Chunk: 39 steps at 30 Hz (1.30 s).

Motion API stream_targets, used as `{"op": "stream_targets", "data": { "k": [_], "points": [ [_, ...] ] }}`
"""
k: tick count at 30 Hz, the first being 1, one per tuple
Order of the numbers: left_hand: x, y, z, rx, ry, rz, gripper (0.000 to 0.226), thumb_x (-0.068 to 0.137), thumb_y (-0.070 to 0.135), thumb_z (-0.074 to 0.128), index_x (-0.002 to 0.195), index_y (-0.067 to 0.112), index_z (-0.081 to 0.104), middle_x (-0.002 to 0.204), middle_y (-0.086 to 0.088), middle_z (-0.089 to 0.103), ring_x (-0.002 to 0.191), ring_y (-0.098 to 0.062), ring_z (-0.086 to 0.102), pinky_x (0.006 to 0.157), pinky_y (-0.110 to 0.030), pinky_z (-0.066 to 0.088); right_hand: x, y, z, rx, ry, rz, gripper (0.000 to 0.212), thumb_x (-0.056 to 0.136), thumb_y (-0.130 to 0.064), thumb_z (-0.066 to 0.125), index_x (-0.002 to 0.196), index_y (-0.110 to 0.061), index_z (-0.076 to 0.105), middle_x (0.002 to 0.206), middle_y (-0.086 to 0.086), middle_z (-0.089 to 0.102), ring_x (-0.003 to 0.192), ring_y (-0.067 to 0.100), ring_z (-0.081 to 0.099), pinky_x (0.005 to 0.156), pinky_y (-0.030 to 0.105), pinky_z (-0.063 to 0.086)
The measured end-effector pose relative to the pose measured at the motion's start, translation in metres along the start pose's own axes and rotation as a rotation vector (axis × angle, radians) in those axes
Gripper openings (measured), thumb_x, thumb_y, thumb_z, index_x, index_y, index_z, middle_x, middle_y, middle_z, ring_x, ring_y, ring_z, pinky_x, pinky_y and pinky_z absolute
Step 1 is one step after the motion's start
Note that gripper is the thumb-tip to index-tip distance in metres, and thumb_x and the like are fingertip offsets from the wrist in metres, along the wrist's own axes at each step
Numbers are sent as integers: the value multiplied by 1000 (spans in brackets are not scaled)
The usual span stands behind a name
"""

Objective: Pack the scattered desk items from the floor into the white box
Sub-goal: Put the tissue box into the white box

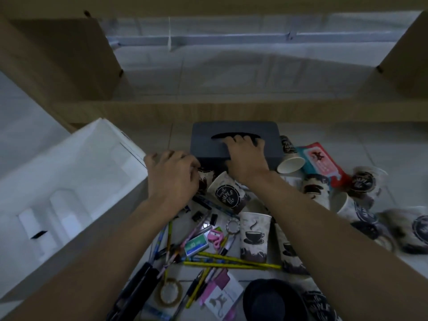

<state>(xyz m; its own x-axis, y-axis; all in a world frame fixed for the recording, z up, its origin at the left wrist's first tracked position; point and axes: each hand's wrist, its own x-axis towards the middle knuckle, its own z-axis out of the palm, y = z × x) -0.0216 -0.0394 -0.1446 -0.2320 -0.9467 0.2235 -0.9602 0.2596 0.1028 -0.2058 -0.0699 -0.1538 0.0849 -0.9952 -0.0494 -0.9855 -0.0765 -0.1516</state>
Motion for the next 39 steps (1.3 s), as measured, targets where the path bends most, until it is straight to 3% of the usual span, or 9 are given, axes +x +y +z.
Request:
{"op": "stream_targets", "data": {
  "k": [4, 8, 11, 14, 22, 27, 30, 35, 39],
  "points": [
    [-1, 2, 1, -73, 27, -36, 18, 87, 29, 56, 93, 33, 73, 90, 14, 74, 90, -15, 64, 91, -38, 26, -5, 4, 7, 3, 114, 15, 57, 89, -20, 65, 142, -22, 42, 130, 8, 51, 123, 30, 44, 110, 51, 22],
    [-5, -2, -8, -325, 58, -30, 18, 89, 23, 57, 99, 28, 71, 103, 10, 69, 96, -13, 62, 100, -37, 33, -23, 1, -6, 3, 320, 13, 62, 82, -13, 71, 138, -22, 47, 124, 10, 56, 119, 32, 48, 111, 55, 23],
    [-19, -18, -23, -491, 170, -28, 20, 89, 14, 57, 106, 17, 68, 108, 0, 63, 102, -17, 58, 86, -27, 45, -37, -5, -35, -2, 378, -11, 62, 81, -13, 70, 138, -23, 48, 124, 10, 56, 120, 34, 48, 111, 56, 23],
    [-50, -44, -36, -568, 203, -99, 25, 91, 8, 56, 114, 14, 63, 114, -5, 62, 97, -21, 62, 82, -34, 53, -48, -21, -66, 25, 392, -39, 58, 87, -19, 67, 140, -23, 46, 126, 10, 54, 120, 34, 46, 109, 54, 24],
    [-143, -129, -67, -474, -18, -190, 21, 97, 23, 56, 112, 21, 70, 106, 7, 71, 90, -12, 66, 83, -30, 54, -45, -148, -123, 213, 321, -378, 51, 92, -26, 64, 140, -23, 46, 132, 5, 54, 124, 29, 46, 102, 48, 30],
    [-186, -171, -74, -290, -119, -180, 46, 96, 47, 31, 82, 21, 65, 77, 6, 66, 71, -15, 63, 62, -32, 48, -33, -233, -119, 100, 155, -687, 52, 93, -31, 62, 142, -26, 44, 136, 0, 51, 126, 25, 44, 106, 43, 26],
    [-194, -171, -68, -193, -12, -127, 47, 95, 47, 24, 74, 23, 58, 68, 7, 61, 59, -16, 60, 52, -27, 37, -25, -261, -98, 18, 84, -760, 55, 93, -38, 61, 143, -25, 43, 138, 1, 52, 125, 25, 48, 100, 43, 34],
    [-195, -173, -60, -100, 133, -94, 35, 97, 40, 37, 79, 28, 64, 65, 10, 62, 46, -12, 56, 43, -21, 33, -10, -283, -62, 137, 62, -712, 57, 85, -50, 66, 134, -23, 52, 127, 0, 62, 111, 23, 60, 83, 39, 51],
    [-190, -176, -58, -41, 148, -83, 35, 97, 39, 38, 82, 26, 67, 66, 9, 63, 45, -14, 57, 42, -23, 33, -5, -293, -44, 162, 100, -685, 50, 78, -45, 69, 123, -24, 60, 111, -1, 67, 96, 22, 63, 66, 31, 44]
  ]
}}
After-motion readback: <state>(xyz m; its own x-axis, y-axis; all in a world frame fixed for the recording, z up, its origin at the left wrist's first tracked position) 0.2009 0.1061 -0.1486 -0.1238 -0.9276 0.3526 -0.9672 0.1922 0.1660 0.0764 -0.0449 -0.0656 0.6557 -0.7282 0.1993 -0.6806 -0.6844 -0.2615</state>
